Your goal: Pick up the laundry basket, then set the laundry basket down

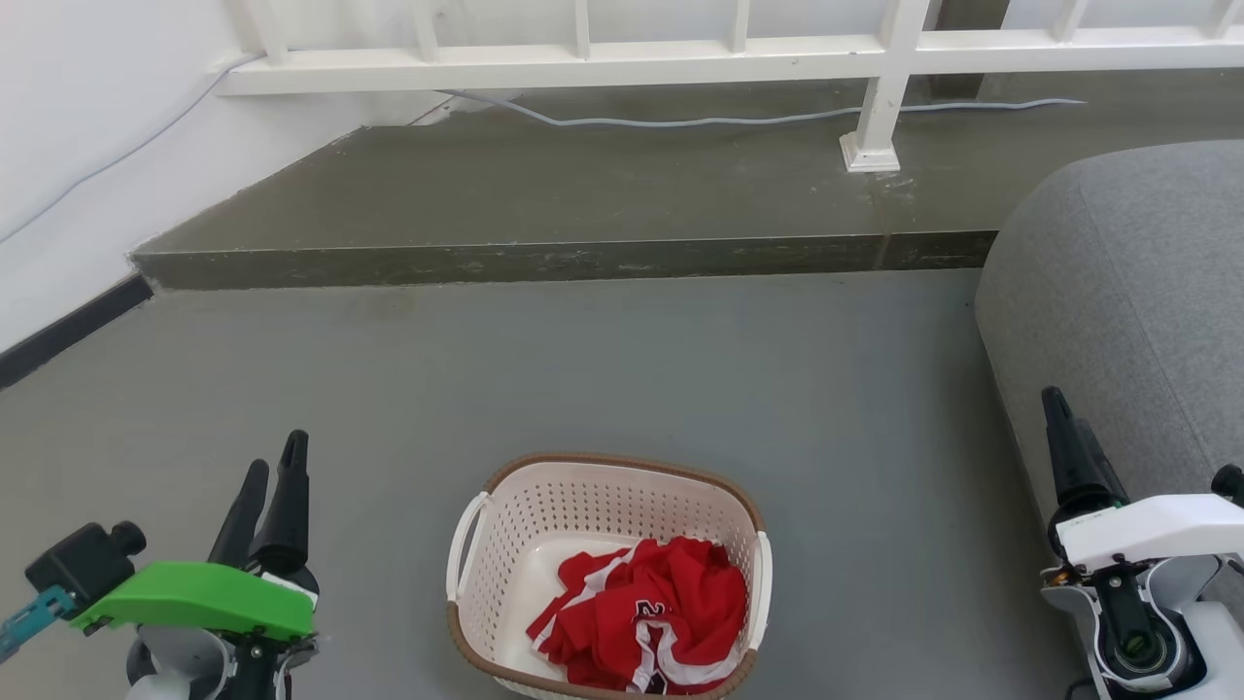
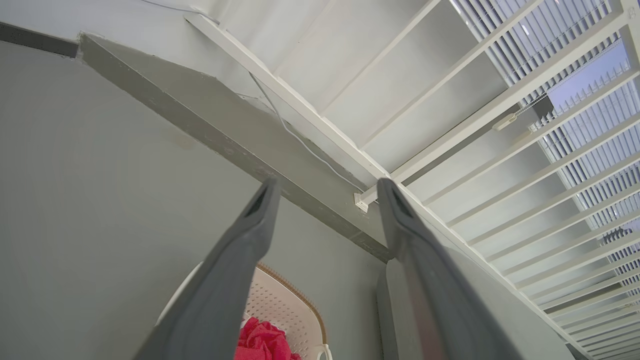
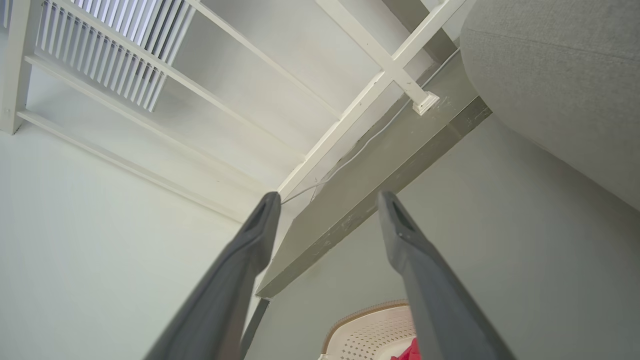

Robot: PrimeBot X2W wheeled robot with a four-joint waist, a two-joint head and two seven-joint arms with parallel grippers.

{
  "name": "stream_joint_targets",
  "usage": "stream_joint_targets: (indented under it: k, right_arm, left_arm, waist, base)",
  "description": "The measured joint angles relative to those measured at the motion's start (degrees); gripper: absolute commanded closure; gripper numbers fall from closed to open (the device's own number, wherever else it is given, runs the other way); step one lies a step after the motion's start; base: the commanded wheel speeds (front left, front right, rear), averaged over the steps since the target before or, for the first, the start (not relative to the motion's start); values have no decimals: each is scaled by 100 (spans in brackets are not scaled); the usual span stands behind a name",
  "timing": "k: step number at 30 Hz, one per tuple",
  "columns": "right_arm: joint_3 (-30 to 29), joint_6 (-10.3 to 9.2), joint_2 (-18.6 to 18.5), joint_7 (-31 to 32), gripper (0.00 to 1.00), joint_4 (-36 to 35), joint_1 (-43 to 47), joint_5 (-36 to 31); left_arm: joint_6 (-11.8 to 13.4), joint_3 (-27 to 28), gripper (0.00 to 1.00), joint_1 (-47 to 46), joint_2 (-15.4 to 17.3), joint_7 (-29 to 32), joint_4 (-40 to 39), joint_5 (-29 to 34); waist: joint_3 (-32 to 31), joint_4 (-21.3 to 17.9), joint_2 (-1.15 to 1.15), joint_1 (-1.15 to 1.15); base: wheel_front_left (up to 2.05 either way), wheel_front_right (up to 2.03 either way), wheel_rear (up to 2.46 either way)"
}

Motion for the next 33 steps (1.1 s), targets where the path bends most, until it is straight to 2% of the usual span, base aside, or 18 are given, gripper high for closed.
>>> stream_joint_targets:
  k: [18, 33]
  right_arm:
    - [603, -353, -221, -352, 0, -76, -3, -1805]
    - [900, -606, -248, -641, 0, -3, 9, -2914]
  left_arm:
    - [345, -601, 0, -86, 299, -332, -267, 2012]
    - [549, -991, 0, -97, 311, -622, -372, 3170]
  waist:
    - [6, 5, 0, 0]
    - [1, 22, 0, 0]
  base:
    - [0, 0, 0]
    - [0, 0, 0]
